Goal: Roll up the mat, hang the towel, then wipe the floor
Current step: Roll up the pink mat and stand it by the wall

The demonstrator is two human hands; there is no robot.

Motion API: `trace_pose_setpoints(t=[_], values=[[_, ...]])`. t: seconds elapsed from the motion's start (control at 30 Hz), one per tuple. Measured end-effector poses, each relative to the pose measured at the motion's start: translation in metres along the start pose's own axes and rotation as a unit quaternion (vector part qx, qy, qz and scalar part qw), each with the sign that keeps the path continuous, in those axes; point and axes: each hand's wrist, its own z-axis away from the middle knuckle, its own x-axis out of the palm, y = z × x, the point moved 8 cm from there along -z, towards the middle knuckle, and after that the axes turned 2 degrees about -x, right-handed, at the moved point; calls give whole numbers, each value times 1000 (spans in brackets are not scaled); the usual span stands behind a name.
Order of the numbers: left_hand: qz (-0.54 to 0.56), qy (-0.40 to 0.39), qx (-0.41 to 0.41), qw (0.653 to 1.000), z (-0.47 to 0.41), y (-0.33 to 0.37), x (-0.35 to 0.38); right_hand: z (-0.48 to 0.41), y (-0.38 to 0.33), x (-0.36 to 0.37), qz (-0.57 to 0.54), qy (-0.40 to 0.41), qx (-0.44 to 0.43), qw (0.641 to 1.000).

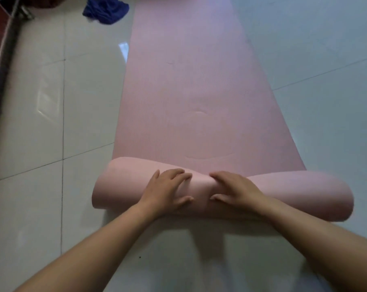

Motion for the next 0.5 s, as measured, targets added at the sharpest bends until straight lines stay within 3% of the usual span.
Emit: trace_pose_setpoints(t=[0.3,0.5], values=[[45,22,-12,999,-13,-14,-12,9,6,-14,7,35,26,999],[34,-19,49,998,-18,-11,-1,13,8,-6,54,23,52,997]])
